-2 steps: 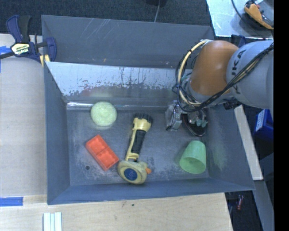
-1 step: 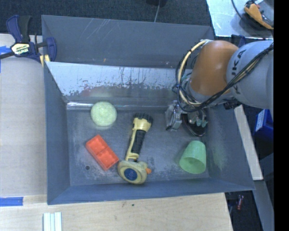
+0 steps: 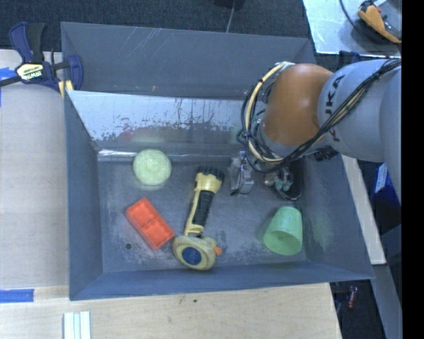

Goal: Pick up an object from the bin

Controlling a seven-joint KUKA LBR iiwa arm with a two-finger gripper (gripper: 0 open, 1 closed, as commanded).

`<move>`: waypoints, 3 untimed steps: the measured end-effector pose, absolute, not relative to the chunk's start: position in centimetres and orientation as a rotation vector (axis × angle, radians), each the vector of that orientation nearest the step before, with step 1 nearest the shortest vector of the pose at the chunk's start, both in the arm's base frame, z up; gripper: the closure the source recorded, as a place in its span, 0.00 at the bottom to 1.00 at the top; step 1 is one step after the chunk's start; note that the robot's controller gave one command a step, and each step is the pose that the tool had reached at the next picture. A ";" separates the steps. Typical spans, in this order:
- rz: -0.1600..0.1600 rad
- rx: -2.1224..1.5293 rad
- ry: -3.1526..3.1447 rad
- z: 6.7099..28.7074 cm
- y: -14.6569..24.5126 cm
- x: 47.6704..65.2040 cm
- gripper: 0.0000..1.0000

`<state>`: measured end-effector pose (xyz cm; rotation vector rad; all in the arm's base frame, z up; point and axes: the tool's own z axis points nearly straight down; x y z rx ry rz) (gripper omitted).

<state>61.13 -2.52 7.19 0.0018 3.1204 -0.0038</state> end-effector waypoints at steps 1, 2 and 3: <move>-0.002 0.165 3.120 7.1 -12.1 59.4 0.00; 0.000 0.164 3.121 7.0 -12.0 59.4 1.00; 0.000 0.163 3.121 7.0 -12.0 59.4 1.00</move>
Offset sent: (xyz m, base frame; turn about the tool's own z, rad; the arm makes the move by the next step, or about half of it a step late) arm 0.0000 0.0000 0.0000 0.0000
